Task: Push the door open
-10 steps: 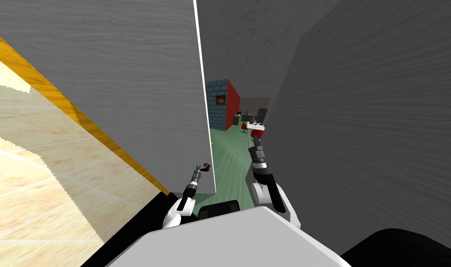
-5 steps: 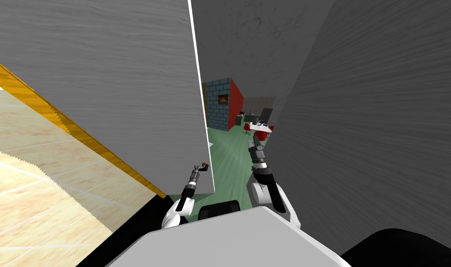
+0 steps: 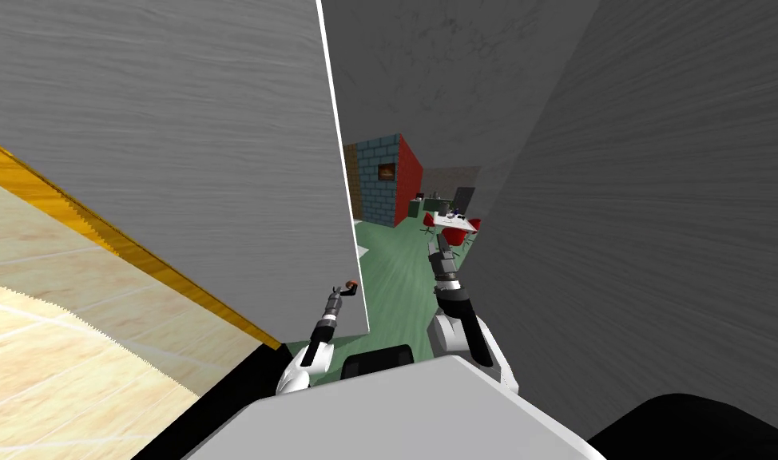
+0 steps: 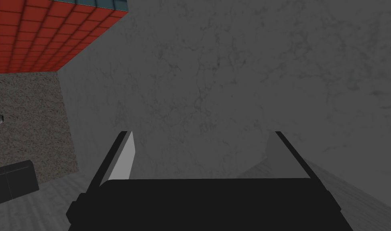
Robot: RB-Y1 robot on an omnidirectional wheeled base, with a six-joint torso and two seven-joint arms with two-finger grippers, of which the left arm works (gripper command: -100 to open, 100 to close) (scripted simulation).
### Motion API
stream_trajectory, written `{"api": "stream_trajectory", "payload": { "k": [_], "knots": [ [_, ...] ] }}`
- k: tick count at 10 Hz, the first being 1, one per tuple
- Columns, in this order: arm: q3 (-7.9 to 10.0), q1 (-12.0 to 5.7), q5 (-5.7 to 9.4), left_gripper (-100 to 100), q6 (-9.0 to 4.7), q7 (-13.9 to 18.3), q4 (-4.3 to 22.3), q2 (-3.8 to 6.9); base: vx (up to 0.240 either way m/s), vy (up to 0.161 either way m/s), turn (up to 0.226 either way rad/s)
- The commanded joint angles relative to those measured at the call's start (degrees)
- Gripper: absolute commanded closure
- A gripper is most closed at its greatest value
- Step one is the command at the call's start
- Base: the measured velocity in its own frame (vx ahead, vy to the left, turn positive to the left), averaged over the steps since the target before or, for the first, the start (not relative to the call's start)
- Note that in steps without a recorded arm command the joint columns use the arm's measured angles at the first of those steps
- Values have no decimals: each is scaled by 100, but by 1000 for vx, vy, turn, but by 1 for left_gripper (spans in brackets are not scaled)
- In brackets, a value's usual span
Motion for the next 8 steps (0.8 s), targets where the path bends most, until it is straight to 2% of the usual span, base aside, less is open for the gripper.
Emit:
{"api": "stream_trajectory", "payload": {
  "k": [1, 4, 7, 8],
  "knots": [
    [104, -51, 50, 100, -35, -74, -23, 65, 220, -64, 42],
    [240, -55, 117, 100, -34, -194, -31, 96, 224, -21, 73],
    [458, -62, 225, 100, -33, -387, -44, 88, 247, -34, 115],
    [458, -62, 225, 100, -33, -387, -44, 88, 152, -22, 49]
  ]
}}
